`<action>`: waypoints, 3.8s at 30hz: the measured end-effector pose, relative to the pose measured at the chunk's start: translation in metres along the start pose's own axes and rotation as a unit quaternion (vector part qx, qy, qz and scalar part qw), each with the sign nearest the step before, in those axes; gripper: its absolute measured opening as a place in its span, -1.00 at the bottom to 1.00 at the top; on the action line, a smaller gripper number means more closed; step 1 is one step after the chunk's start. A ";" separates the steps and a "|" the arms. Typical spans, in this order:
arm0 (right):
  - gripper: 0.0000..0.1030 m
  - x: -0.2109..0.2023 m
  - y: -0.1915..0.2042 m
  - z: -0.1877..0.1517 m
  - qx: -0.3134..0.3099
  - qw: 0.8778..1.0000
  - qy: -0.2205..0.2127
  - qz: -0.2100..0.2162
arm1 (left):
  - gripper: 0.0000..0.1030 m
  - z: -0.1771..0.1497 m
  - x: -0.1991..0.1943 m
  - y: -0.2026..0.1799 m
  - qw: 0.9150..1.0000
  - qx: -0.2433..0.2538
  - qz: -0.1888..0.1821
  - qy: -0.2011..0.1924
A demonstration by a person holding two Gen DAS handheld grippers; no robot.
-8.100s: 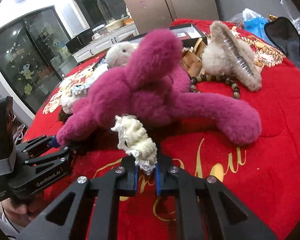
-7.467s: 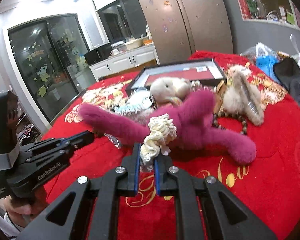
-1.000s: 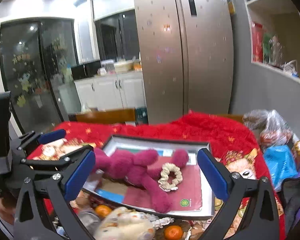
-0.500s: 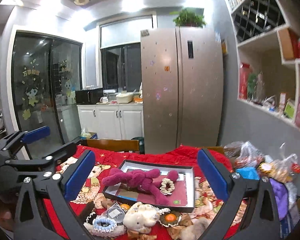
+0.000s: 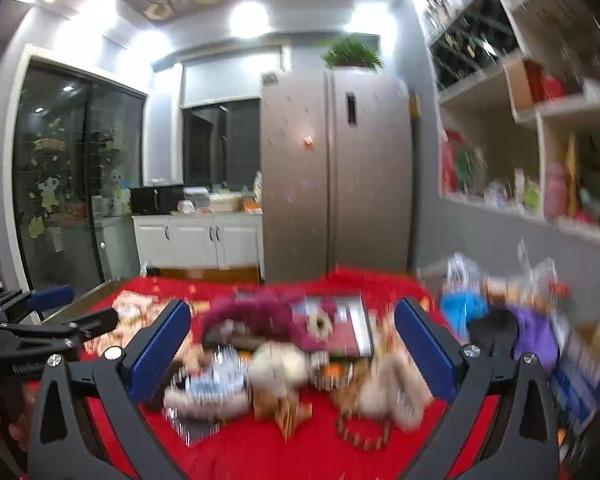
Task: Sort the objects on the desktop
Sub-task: 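Move both grippers back toward the pile of trinkets, then grasp the white fluffy hair clip with the left gripper while the right grasps the Choco Magic box, then lift the hair clip and Choco Magic box and carry them over the box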
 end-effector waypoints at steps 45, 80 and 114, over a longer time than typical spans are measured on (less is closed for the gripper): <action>0.10 0.228 -0.005 -0.111 0.004 0.957 0.270 0.102 | 0.87 -0.060 0.174 -0.022 0.981 0.098 0.015 0.164; -0.42 0.220 -0.018 -0.110 0.039 0.958 0.263 0.103 | 0.03 -0.065 0.145 -0.022 0.983 0.060 -0.061 0.161; -0.43 0.083 0.034 -0.067 0.009 0.976 0.167 0.136 | -0.48 -0.054 0.022 -0.009 0.993 0.038 -0.083 0.069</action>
Point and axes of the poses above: each gripper's, at about its wrist camera, not at the fingertips, and x roughly the way its jaws point, y to its left, z to its top, the point moved 7 cm from there along x, roughly the way its jaws point, and after that the axes turned 10 degrees about y, right-handed, at the moved point
